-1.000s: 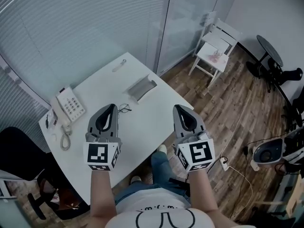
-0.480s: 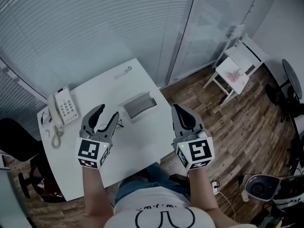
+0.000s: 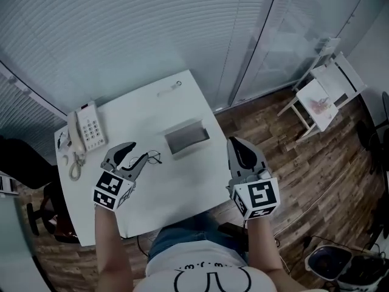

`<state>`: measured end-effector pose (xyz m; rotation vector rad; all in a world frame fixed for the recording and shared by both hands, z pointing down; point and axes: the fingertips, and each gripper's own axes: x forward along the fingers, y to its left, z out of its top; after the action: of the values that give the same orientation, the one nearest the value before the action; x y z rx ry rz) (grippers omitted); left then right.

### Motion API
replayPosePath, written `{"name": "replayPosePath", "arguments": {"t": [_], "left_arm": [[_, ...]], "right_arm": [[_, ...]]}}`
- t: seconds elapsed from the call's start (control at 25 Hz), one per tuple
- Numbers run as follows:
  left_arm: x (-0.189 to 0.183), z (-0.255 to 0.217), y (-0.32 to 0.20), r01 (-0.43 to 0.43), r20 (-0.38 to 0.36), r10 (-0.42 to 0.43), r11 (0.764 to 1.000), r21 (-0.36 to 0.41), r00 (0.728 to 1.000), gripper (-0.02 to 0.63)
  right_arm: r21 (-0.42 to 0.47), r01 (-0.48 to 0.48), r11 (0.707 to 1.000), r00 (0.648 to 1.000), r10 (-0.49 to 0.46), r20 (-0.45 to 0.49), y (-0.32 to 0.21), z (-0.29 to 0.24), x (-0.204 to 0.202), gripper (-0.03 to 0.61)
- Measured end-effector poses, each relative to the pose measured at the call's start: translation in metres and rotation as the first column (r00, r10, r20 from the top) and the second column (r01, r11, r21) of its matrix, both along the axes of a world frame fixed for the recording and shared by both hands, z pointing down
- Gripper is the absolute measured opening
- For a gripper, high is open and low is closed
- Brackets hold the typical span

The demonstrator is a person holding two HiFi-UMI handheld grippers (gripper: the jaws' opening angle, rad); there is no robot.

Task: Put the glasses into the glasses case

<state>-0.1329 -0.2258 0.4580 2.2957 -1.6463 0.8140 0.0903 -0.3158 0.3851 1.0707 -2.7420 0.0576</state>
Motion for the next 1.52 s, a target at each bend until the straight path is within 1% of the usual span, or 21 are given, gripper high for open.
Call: {"name": "replayPosePath", "arguments": {"t": [0.08, 0.2, 0.32, 0.4, 0.56, 0.72, 0.8, 0.84, 0.92, 1.04, 1.16, 1.24, 1.36, 1.52], "left_arm": [[-0.005, 0.021, 0.003, -0.033, 0.002, 0.034, 0.996, -0.078, 0.999, 0.185], [-0.013, 0.048, 0.006, -0.087, -0.022, 0.085, 0.979, -0.184, 0.996, 0.179], [-0.018, 0.079, 0.01, -0.143, -0.035, 0.139, 0.948, -0.286, 0.99, 0.175], [-0.022, 0.098, 0.011, -0.174, -0.035, 0.172, 0.925, -0.338, 0.984, 0.168], [-0.028, 0.13, 0.007, -0.24, -0.059, 0.237, 0.878, -0.415, 0.97, 0.167], [-0.034, 0.151, 0.002, -0.27, -0.101, 0.253, 0.834, -0.481, 0.962, 0.156], [-0.034, 0.157, 0.001, -0.282, -0.124, 0.254, 0.82, -0.498, 0.959, 0.149], [-0.034, 0.159, 0.002, -0.285, -0.13, 0.254, 0.817, -0.502, 0.958, 0.138], [-0.034, 0.162, 0.002, -0.285, -0.127, 0.257, 0.818, -0.5, 0.958, 0.101], [-0.033, 0.163, 0.003, -0.292, -0.118, 0.269, 0.826, -0.481, 0.956, 0.032], [-0.032, 0.16, 0.003, -0.299, -0.121, 0.275, 0.829, -0.473, 0.954, 0.025], [-0.033, 0.155, 0.003, -0.294, -0.115, 0.272, 0.835, -0.465, 0.955, 0.023], [-0.036, 0.141, 0.003, -0.273, -0.101, 0.255, 0.86, -0.431, 0.962, 0.021], [-0.035, 0.109, 0.004, -0.245, -0.067, 0.237, 0.905, -0.347, 0.969, 0.021]], "right_arm": [[-0.021, 0.015, 1.0, 1.0, -0.015, -0.017, 0.001, 0.008, -0.006, 0.011], [-0.056, 0.035, 0.998, 0.998, -0.037, -0.044, 0.003, 0.023, -0.016, 0.011], [-0.094, 0.05, 0.994, 0.996, -0.056, -0.07, 0.004, 0.04, -0.026, 0.011], [-0.116, 0.057, 0.992, 0.994, -0.067, -0.086, 0.005, 0.051, -0.033, 0.011], [-0.151, 0.07, 0.986, 0.991, -0.087, -0.103, 0.006, 0.066, -0.046, 0.011], [-0.184, 0.071, 0.98, 0.987, -0.096, -0.131, 0.004, 0.085, -0.054, 0.011], [-0.186, 0.07, 0.98, 0.986, -0.097, -0.137, 0.002, 0.087, -0.056, 0.011], [-0.183, 0.07, 0.981, 0.986, -0.096, -0.137, 0.001, 0.086, -0.057, 0.011], [-0.177, 0.068, 0.982, 0.986, -0.094, -0.14, -0.001, 0.083, -0.059, 0.011], [-0.17, 0.06, 0.984, 0.986, -0.085, -0.141, -0.002, 0.081, -0.059, 0.011], [-0.16, 0.062, 0.985, 0.986, -0.086, -0.143, -0.001, 0.075, -0.06, 0.011], [-0.156, 0.062, 0.986, 0.986, -0.085, -0.144, 0.001, 0.073, -0.06, 0.011], [-0.145, 0.06, 0.988, 0.987, -0.08, -0.138, 0.006, 0.067, -0.06, 0.011], [-0.107, 0.055, 0.993, 0.989, -0.069, -0.13, 0.011, 0.052, -0.059, 0.011]]}}
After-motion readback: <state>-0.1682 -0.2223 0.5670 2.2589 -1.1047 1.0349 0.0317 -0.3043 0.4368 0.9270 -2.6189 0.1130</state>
